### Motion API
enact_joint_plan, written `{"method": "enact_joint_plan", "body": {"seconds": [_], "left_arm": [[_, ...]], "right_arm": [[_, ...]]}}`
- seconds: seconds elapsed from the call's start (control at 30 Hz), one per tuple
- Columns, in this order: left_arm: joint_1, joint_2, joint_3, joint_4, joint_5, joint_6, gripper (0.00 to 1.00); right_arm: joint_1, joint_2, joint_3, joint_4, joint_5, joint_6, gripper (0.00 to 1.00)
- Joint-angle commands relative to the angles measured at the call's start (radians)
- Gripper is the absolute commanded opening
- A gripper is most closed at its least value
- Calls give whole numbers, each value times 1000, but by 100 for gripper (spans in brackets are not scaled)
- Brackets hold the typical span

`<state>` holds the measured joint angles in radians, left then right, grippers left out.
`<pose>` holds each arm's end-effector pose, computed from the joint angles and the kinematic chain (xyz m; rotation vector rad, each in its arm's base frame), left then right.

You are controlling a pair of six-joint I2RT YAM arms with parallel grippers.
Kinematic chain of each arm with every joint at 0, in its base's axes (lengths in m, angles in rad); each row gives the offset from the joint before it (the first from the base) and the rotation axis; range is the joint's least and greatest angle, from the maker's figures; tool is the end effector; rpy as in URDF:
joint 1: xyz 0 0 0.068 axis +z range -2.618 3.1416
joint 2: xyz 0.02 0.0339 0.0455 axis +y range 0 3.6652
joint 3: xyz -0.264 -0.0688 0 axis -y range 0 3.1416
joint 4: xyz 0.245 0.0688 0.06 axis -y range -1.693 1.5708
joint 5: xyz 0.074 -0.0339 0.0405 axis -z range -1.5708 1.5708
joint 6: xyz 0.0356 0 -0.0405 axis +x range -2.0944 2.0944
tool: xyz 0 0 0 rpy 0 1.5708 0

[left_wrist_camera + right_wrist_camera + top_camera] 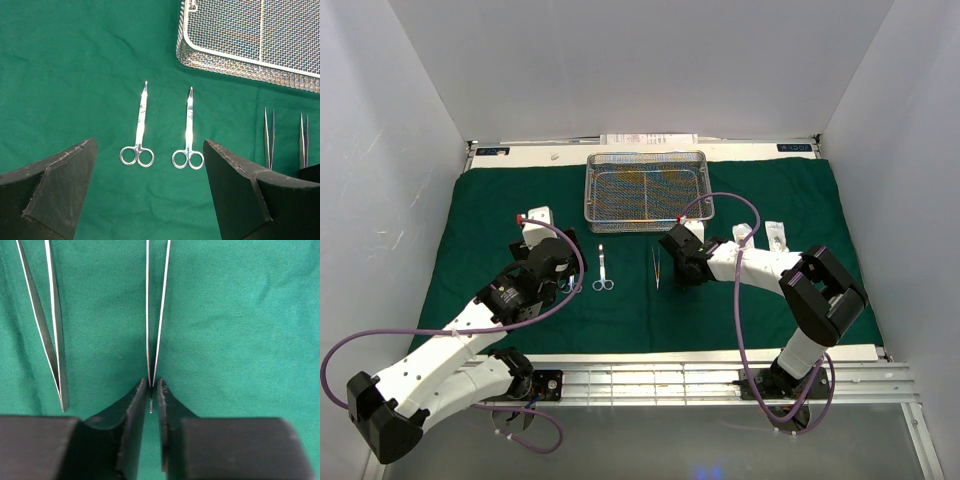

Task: Open and lay out the surgical kit
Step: Adjust the medical item in the surgical kit.

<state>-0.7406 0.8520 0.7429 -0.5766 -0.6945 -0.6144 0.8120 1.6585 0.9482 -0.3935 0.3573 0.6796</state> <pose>0.1443 -0.1010 0.2810 -0.2215 2.0672 -0.0309 0.2267 0.2210 0.1664 -0.0597 2.5627 0.0736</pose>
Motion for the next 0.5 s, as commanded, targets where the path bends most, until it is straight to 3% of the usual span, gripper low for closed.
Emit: {"method": "enact_joint_plan", "body": {"seconds": [0.0, 0.07, 0.2, 0.3, 0.4, 0.47], "left_arm": [[6, -7, 9, -9, 0, -1, 98], [6, -5, 9, -11, -2, 2, 98], [6, -7, 21, -12, -5, 8, 98], [6, -7, 58, -29, -14, 19, 98], [6, -8, 130, -66, -25, 36, 98], [6, -13, 198, -97, -43, 56, 98]], "right_arm": [[-4, 0, 17, 1, 29, 11, 23], [-4, -14, 17, -1, 31, 8, 30], [-4, -43, 29, -4, 25, -9, 33], [-4, -72, 66, -37, 26, -25, 43], [-4, -132, 110, -80, 49, -51, 56], [-7, -192, 132, -96, 75, -84, 71]]}}
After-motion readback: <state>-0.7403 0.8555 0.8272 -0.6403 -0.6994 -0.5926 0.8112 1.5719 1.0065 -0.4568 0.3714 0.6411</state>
